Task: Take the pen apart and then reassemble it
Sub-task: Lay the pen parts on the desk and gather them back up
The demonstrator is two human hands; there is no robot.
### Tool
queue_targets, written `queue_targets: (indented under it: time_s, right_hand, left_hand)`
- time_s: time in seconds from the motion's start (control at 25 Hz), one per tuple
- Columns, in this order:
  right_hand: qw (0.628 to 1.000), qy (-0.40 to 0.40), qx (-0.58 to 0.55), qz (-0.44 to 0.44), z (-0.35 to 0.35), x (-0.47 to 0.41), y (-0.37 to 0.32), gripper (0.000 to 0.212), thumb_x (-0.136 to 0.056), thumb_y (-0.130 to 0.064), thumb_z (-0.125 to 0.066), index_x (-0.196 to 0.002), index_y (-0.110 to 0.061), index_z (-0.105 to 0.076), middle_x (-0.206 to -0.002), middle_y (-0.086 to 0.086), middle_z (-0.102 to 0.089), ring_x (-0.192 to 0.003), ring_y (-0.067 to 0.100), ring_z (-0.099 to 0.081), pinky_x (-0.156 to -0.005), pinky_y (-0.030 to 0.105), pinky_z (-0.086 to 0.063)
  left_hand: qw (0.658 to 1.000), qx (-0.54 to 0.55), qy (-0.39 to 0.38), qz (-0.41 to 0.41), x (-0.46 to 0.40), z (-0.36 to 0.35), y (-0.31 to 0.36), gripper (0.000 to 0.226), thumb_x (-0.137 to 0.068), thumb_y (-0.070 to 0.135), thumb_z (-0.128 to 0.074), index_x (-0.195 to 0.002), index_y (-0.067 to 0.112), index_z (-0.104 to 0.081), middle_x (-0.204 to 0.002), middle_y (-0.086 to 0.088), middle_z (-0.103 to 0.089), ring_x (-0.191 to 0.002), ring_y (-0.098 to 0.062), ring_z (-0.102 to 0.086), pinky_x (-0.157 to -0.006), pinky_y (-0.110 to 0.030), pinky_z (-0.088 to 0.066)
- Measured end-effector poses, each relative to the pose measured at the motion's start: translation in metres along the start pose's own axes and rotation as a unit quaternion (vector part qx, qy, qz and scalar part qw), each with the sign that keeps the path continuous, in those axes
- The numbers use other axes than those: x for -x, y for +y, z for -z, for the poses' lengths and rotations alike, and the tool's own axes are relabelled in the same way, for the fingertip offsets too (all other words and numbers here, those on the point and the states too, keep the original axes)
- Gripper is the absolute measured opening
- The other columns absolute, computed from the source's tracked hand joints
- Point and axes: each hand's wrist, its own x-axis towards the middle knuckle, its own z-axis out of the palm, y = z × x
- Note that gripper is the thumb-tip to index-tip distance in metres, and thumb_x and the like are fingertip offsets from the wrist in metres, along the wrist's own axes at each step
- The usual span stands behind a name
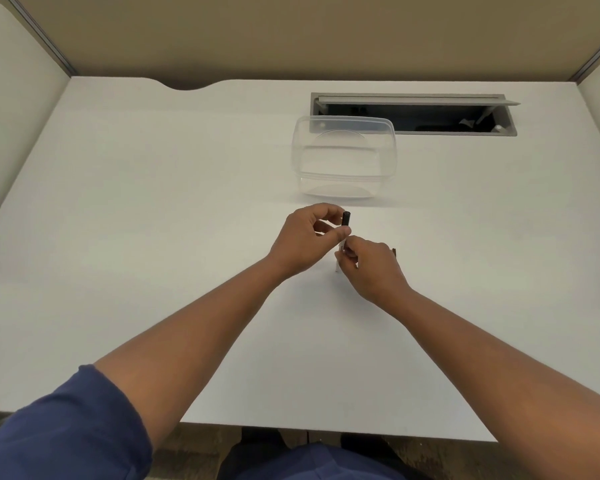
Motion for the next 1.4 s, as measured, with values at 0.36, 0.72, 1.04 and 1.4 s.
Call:
queue_targets:
  time_s: [0.36,0.72,1.04,1.4]
  right_hand:
    - [0.997,-0.040,-0.005,-0.060,-0.010,0.007,0.010,0.020,-0.091,-0.017,-0.063,-0.110,-0.013,-0.066,-0.099,0.003,-0.073,-0.091,0.026,-0.065,-0.080,0.042,-0.054]
    - [0.996,-0.047,-0.022,-0.076,-0.022,0.018,0.011,0.019,-0.089,-0.011,-0.061,-0.106,-0.014,-0.068,-0.085,-0.006,-0.065,-0.087,0.023,-0.064,-0.074,0.035,-0.053]
    - [0.997,-0.060,-0.014,-0.048,-0.015,0.020,0.010,0.011,-0.090,-0.013,-0.059,-0.091,-0.016,-0.070,-0.081,-0.003,-0.069,-0.080,0.023,-0.061,-0.070,0.036,-0.050]
    - [0.996,-0.066,0.049,-0.035,-0.001,0.017,0.008,0.017,-0.090,-0.008,-0.054,-0.073,-0.009,-0.057,-0.065,0.010,-0.059,-0.069,0.030,-0.054,-0.056,0.036,-0.041]
  left_hand:
    - [0.994,0.079,0.061,0.049,0.002,0.007,-0.016,0.010,-0.092,0.015,-0.071,-0.101,0.013,-0.068,-0.094,-0.004,-0.070,-0.082,-0.026,-0.074,-0.080,-0.036,-0.062]
    - [0.925,0.294,0.141,0.193,0.011,0.021,-0.050,0.004,-0.095,0.009,-0.068,-0.095,0.006,-0.064,-0.086,-0.007,-0.068,-0.075,-0.020,-0.070,-0.074,-0.027,-0.060]
    - [0.892,0.328,0.172,0.259,0.016,0.025,-0.060,0.048,-0.090,0.005,-0.069,-0.129,0.020,-0.044,-0.108,-0.014,-0.065,-0.073,-0.021,-0.072,-0.070,-0.030,-0.061]
    - [0.857,-0.468,0.051,-0.208,0.030,0.024,-0.059,0.061,-0.084,0.051,-0.071,-0.137,0.023,-0.057,-0.137,-0.001,-0.058,-0.133,-0.030,-0.045,-0.105,-0.047,-0.035]
